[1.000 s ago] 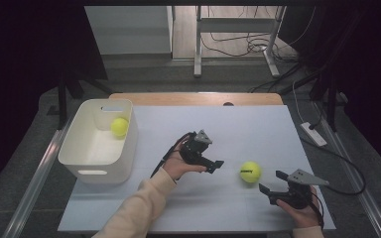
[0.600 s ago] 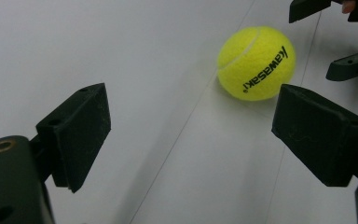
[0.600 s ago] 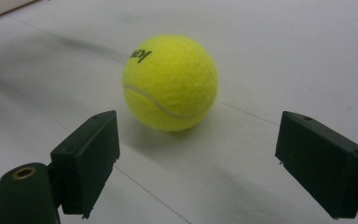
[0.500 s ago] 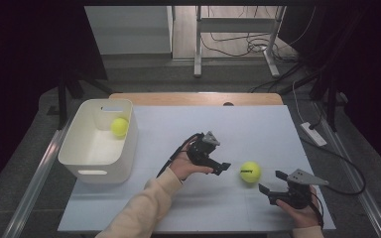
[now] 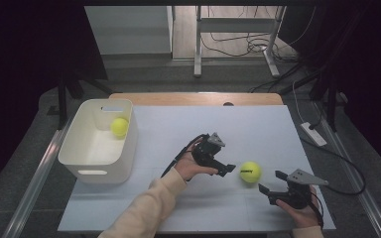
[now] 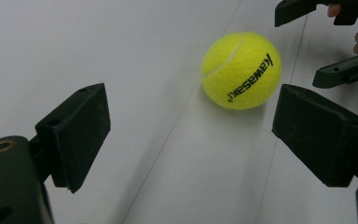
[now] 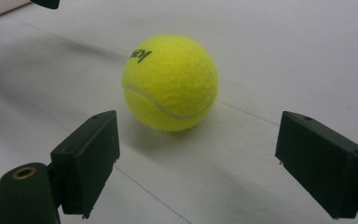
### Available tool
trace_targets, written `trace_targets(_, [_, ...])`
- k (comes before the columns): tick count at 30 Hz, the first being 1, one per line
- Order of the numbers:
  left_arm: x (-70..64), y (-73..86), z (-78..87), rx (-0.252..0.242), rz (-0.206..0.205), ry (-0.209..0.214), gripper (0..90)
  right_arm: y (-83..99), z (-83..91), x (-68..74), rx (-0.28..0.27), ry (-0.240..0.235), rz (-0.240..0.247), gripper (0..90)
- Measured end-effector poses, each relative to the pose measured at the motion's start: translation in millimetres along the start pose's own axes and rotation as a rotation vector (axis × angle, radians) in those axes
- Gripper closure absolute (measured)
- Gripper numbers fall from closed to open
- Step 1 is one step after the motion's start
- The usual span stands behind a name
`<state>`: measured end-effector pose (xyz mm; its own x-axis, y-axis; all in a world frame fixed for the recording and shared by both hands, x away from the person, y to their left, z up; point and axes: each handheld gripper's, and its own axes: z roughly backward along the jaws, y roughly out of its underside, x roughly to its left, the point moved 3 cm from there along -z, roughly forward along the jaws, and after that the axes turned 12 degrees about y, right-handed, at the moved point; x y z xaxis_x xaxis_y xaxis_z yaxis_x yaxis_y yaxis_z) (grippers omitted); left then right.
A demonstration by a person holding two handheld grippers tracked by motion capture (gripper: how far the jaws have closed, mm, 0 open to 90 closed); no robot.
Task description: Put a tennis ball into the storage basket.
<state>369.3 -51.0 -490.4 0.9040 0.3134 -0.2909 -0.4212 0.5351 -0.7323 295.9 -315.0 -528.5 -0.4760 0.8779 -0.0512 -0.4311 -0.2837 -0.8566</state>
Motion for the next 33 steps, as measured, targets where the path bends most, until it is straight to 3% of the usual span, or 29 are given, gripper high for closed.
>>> trace_targets(24, [-4.7,-10.9,-18.9,0.019,-0.008,0.026,11.1,0.3,0.8,-1.1,0.001,0.000,-0.002,13.5])
trace_targets(33, [-5.9,-15.7,-29.5,0.051,-0.024,0.051,9.7,0.3,1.6,-1.8,0.000,0.004,-0.001,13.5])
